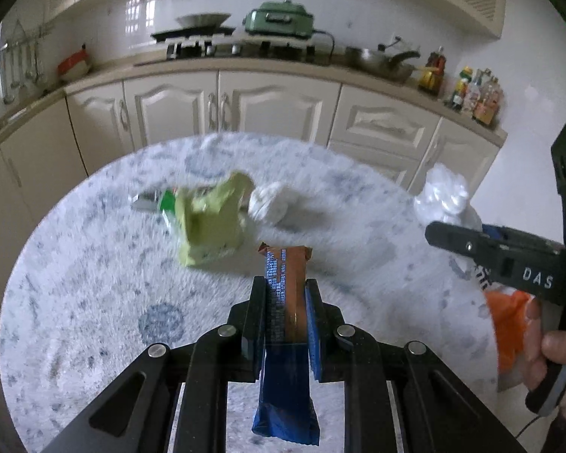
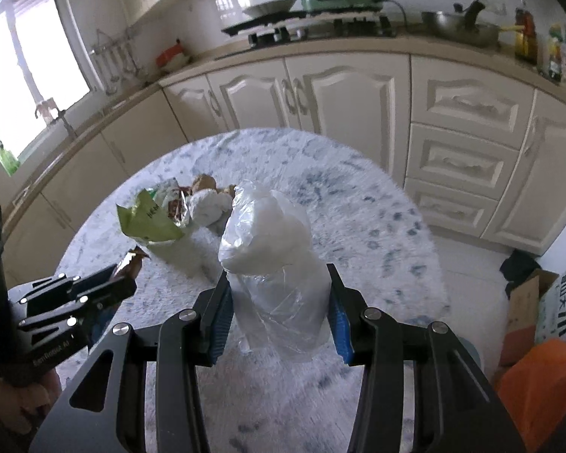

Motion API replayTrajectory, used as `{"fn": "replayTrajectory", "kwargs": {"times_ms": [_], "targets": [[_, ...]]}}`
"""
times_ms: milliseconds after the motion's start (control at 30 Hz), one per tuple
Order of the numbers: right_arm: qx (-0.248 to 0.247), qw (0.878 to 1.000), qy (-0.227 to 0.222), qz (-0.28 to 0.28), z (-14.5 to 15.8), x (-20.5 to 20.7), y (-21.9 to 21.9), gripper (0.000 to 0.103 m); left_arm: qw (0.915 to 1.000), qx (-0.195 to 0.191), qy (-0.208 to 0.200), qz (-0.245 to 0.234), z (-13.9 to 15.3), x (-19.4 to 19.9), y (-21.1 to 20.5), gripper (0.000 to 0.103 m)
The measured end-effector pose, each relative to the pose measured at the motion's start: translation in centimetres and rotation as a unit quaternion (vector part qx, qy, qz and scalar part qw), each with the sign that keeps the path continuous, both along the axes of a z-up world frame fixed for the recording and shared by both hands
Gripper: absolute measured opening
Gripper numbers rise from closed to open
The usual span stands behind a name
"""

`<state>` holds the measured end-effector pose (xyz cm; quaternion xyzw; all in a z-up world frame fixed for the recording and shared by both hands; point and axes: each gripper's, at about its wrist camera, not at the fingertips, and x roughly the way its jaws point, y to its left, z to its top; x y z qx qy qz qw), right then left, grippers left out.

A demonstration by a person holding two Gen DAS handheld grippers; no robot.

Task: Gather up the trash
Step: 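Lift both held items and carry them over the blue bin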

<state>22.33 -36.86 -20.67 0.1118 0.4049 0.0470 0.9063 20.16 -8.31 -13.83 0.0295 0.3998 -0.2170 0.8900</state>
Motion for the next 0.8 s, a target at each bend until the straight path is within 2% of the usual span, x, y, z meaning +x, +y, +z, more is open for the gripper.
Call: {"fn": "replayTrajectory", "kwargs": {"times_ms": [433,800], "targets": [[0.001,0.997,-0.059,-0.043,5.2,-4.7,-4.6,0.045,0.9982,-0.023,-0.048,-0.029,5.0,-1.8,-2.3,0.015],[-0.004,0.989,-0.089,-0.121,7.9,-9.8,-11.0,0.045,0.9927,-0.049,-0.084,-0.072,8.0,-2.9,-7.2,0.015]]}}
